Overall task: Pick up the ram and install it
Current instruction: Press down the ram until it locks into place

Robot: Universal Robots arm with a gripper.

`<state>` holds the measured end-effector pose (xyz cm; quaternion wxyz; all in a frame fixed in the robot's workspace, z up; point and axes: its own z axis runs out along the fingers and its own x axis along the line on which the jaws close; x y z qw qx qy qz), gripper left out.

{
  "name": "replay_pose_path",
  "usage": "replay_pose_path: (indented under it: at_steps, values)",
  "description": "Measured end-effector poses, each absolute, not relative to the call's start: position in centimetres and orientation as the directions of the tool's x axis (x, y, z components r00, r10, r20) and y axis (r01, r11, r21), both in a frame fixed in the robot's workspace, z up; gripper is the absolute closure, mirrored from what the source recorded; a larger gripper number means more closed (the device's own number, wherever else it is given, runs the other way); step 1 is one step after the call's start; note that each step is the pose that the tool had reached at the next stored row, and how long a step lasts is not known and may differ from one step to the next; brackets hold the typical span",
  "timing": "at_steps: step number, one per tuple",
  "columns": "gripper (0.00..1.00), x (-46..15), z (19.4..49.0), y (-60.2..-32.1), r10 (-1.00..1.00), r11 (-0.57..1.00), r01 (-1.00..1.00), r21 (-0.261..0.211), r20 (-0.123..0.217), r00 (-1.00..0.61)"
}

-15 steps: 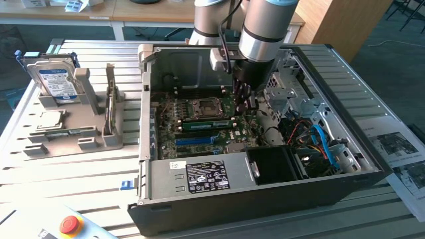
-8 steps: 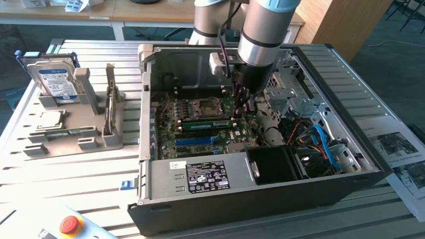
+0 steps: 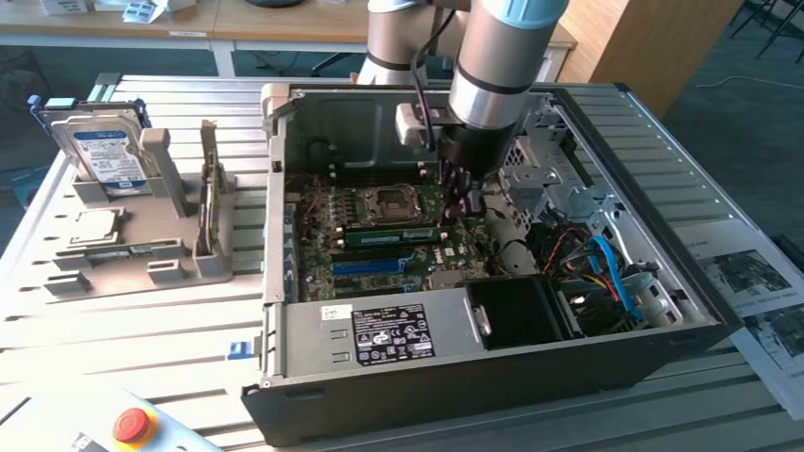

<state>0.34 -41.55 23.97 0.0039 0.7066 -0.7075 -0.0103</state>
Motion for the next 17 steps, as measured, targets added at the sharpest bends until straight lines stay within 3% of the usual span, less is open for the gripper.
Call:
replay_pose_path:
  at_steps: [17]
  values:
    - [0.89,0.34,23.45,-41.55,-1.0,0.001,-1.0,0.02,-0.009,-0.001]
